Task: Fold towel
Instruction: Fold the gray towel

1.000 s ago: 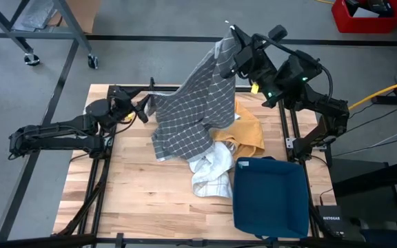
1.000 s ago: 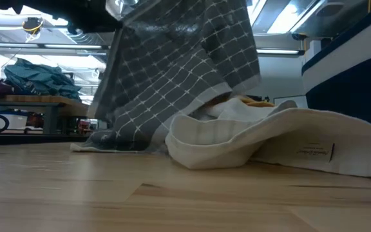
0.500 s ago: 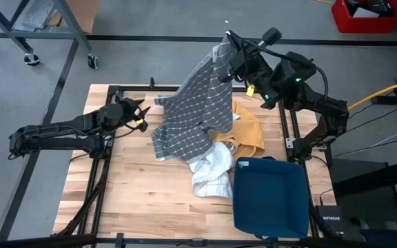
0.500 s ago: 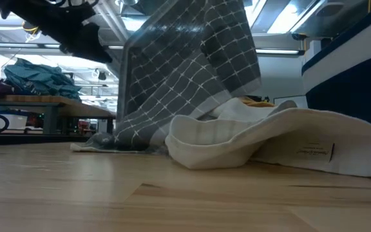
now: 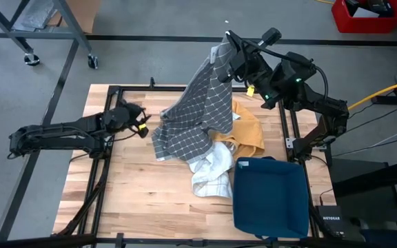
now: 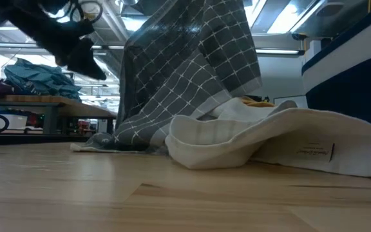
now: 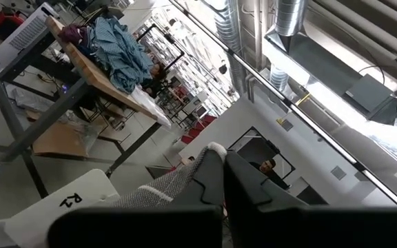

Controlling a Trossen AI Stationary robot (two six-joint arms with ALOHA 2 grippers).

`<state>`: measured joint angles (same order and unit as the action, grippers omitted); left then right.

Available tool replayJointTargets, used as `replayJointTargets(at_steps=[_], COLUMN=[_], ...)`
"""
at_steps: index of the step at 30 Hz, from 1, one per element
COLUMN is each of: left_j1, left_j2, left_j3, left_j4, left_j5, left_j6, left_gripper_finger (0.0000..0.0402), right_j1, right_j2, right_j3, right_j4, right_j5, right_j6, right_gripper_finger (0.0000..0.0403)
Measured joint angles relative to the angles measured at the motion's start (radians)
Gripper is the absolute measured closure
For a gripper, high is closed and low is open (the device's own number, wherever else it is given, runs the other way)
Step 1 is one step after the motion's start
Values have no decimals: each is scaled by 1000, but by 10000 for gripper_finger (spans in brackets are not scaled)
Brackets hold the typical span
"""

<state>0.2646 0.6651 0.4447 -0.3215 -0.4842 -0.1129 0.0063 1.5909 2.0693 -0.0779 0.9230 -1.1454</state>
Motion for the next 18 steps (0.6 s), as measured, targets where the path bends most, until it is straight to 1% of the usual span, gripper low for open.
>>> replayJointTargets(at_steps=[3,6,8,13,18], left_j1=[-5,-11,-16,-16,-16], left_j2=[23,53,76,143,223], left_j3=[-59,-120,-160,-247,-292], left_j4=[32,100,182,390,536], left_j5=[59,64,72,102,101], left_j6=[-58,-86,-89,-36,29], left_gripper_finger=[219,219,219,219,219], right_j1=[0,0,0,0,0], right_j2=[0,0,0,0,0], right_j3=[0,0,0,0,0], right_j4=[1,-1,0,-1,0], right_j5=[0,0,0,0,0], right_j6=[0,0,0,0,0], right_gripper_finger=[402,402,402,402,402])
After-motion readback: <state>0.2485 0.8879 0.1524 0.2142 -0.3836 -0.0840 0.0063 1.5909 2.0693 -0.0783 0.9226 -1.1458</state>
